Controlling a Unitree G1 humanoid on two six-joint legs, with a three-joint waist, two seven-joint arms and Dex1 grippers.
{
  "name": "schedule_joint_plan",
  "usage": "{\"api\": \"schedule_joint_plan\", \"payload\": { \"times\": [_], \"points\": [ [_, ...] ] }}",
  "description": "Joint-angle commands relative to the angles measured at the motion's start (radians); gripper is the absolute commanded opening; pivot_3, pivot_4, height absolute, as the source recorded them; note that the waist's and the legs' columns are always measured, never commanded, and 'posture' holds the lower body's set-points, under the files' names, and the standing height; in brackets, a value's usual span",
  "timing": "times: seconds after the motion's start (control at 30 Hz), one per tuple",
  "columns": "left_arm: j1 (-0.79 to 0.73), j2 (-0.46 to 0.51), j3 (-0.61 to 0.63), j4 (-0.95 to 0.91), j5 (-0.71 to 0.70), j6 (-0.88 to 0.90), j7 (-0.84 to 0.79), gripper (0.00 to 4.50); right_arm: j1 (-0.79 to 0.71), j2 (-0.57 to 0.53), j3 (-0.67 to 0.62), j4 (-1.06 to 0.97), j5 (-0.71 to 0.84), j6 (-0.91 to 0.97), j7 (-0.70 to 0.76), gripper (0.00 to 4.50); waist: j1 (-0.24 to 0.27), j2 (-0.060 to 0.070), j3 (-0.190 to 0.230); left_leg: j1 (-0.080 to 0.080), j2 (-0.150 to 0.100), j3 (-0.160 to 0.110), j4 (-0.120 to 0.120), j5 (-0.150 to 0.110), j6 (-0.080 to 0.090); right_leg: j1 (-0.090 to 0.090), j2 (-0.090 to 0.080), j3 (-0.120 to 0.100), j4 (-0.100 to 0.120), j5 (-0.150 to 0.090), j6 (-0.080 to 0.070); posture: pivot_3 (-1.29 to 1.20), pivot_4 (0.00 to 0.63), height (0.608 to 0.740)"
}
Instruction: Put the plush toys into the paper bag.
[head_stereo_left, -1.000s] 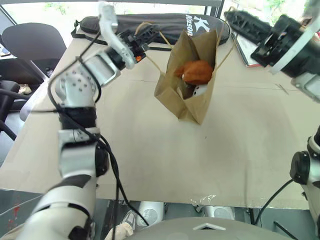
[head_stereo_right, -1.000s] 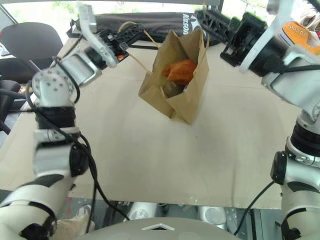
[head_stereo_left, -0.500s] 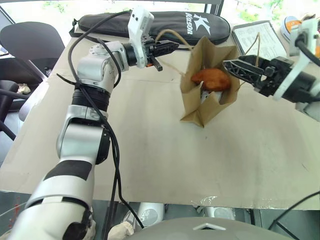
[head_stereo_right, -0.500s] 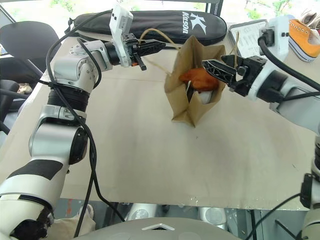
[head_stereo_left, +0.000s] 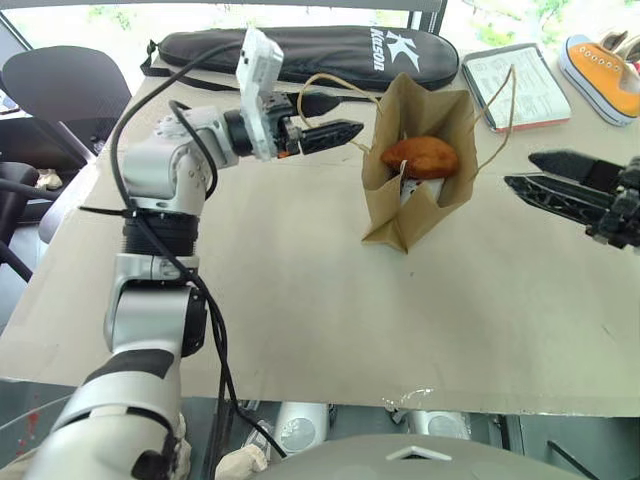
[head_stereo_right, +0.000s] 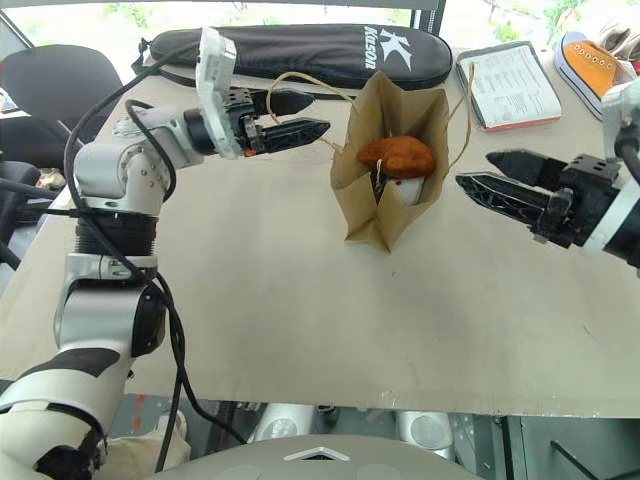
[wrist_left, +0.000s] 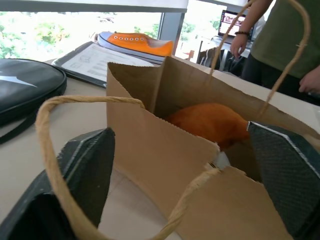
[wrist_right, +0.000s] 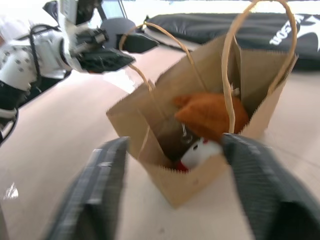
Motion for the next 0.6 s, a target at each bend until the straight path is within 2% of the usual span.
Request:
{"api": "schedule_joint_plan", "payload": {
  "times": [0.03,0.07,0.1,0.23,0.37,0.5,0.6],
  "points": [
    [0.024,0.044,0.042,-0.083,-0.036,0.024,-0.043,4.5,0.039,-0.021,-0.045,-0.019,-0.078,-0.009,0.055,0.86,0.0,0.0,0.0,0.0,0.0,0.0,0.0,0.0,0.0,0.001,0.0,0.0,0.0,0.0,0.0,0.0,0.15,0.74],
    [0.033,0.052,0.044,-0.092,-0.038,0.027,-0.05,4.5,0.052,-0.02,-0.039,-0.02,-0.107,-0.014,0.07,0.29,0.001,0.0,0.0,0.0,0.0,-0.001,0.0,0.0,0.0,0.001,0.0,0.0,0.0,0.0,0.0,0.0,0.15,0.74],
    [0.04,0.059,0.046,-0.099,-0.041,0.033,-0.053,4.5,0.062,-0.019,-0.029,-0.024,-0.136,-0.019,0.083,0.03,0.001,0.0,0.0,0.0,0.0,0.0,0.001,0.0,0.0,0.001,0.0,0.0,0.0,0.0,0.0,0.0,0.15,0.74],
    [0.064,0.076,0.032,-0.101,-0.007,0.008,-0.061,4.5,0.065,0.002,0.073,-0.027,-0.261,-0.047,0.148,0.03,0.005,0.0,0.0,0.0,0.0,-0.001,0.001,0.0,0.0,0.001,0.0,-0.001,0.0,0.0,0.0,0.0,0.15,0.74],
    [0.103,0.118,-0.037,-0.081,0.154,-0.263,-0.11,4.5,0.04,0.01,0.129,-0.006,-0.323,-0.06,0.194,0.03,0.008,0.0,0.0,0.0,-0.001,-0.001,0.001,0.0,0.0,0.001,0.001,0.0,0.0,0.0,0.0,0.0,0.15,0.74],
    [0.11,0.126,-0.039,-0.011,0.233,-0.446,-0.123,4.5,0.035,0.007,0.168,-0.011,-0.395,-0.061,0.225,0.03,0.017,0.0,0.0,0.001,0.0,-0.001,0.001,0.0,0.0,0.001,0.001,0.0,0.0,0.0,0.0,0.0,0.15,0.74],
    [0.124,0.134,-0.012,-0.01,0.194,-0.398,-0.151,4.5,0.004,0.017,0.226,-0.008,-0.483,-0.08,0.231,0.03,0.018,0.0,0.0,0.0,0.0,0.0,0.002,0.0,0.0,0.001,0.001,0.0,-0.001,0.0,0.0,0.0,0.15,0.74]
  ]
}}
